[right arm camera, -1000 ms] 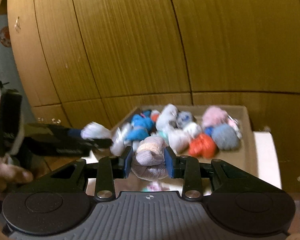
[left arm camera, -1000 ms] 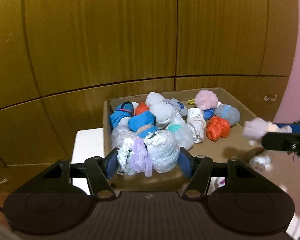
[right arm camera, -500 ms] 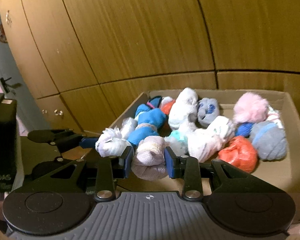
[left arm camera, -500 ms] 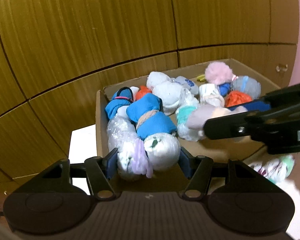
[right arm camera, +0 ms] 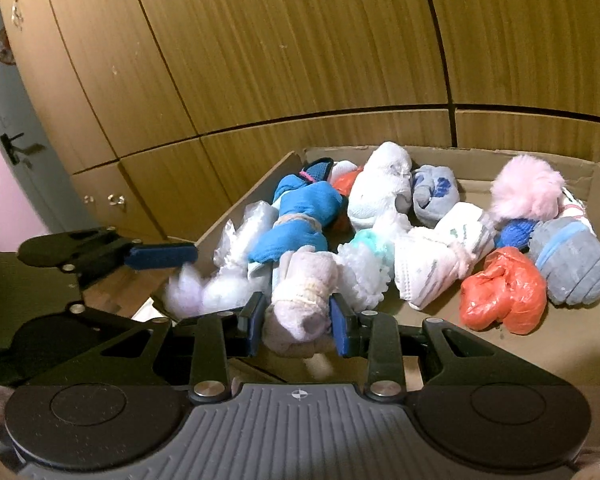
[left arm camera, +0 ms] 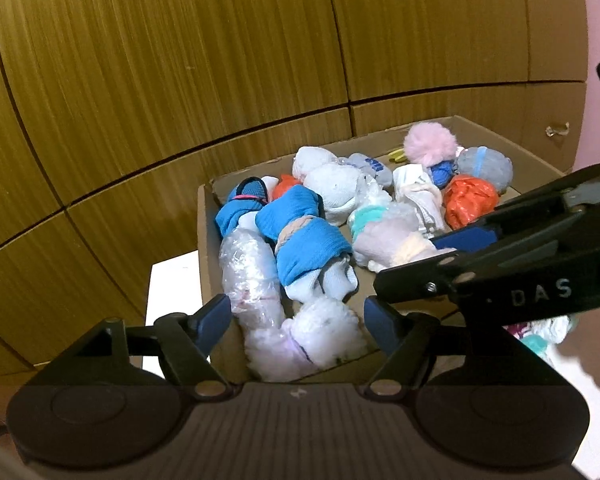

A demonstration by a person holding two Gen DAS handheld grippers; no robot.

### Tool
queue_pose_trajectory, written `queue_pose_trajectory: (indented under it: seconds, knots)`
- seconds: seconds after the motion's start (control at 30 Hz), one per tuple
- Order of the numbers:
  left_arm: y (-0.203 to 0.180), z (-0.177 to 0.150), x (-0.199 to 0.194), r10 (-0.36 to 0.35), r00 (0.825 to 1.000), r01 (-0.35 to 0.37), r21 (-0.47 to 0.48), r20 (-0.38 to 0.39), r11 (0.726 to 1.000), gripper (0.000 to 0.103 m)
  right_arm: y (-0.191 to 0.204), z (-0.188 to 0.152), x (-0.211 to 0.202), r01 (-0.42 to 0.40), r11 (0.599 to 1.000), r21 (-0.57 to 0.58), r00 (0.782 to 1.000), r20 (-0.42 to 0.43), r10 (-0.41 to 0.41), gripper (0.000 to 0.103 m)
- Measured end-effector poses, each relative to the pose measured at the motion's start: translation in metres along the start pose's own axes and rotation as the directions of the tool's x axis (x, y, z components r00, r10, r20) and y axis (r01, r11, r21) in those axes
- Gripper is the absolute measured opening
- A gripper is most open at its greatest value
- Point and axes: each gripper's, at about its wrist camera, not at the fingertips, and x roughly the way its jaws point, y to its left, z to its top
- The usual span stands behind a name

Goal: Organize objects
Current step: 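Carry both socks into the tray and open both tools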

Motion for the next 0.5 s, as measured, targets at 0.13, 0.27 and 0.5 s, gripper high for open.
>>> queue_pose_trajectory:
  seconds: [0.13, 0.27, 0.5]
  knots:
    - [0.0001, 0.0009, 0.0, 0.004, 1.0, -0.004, 0.003, -0.008, 1.0, 0.071, 0.0001, 0.0, 0.0026, 0.0, 1.0, -0.002, 1.0, -0.01, 0.0, 0.041]
    - [-0.0004, -0.0004, -0.002, 0.009, 1.0, -0.009, 0.002, -0.008, 1.0, 0.071, -0.0013, 0.0007, 0.0058, -0.001, 1.0, -0.005, 1.0, -0.027, 0.0, 0.041]
    - [0.0029, -0.0019, -0.0065, 0.032, 0.999, -0.032, -0.012, -0.006, 0.999, 0.081, 0.0038, 0.0023, 0.0067, -0.001, 1.0, -0.029, 0.999, -0.049, -0.001, 0.041]
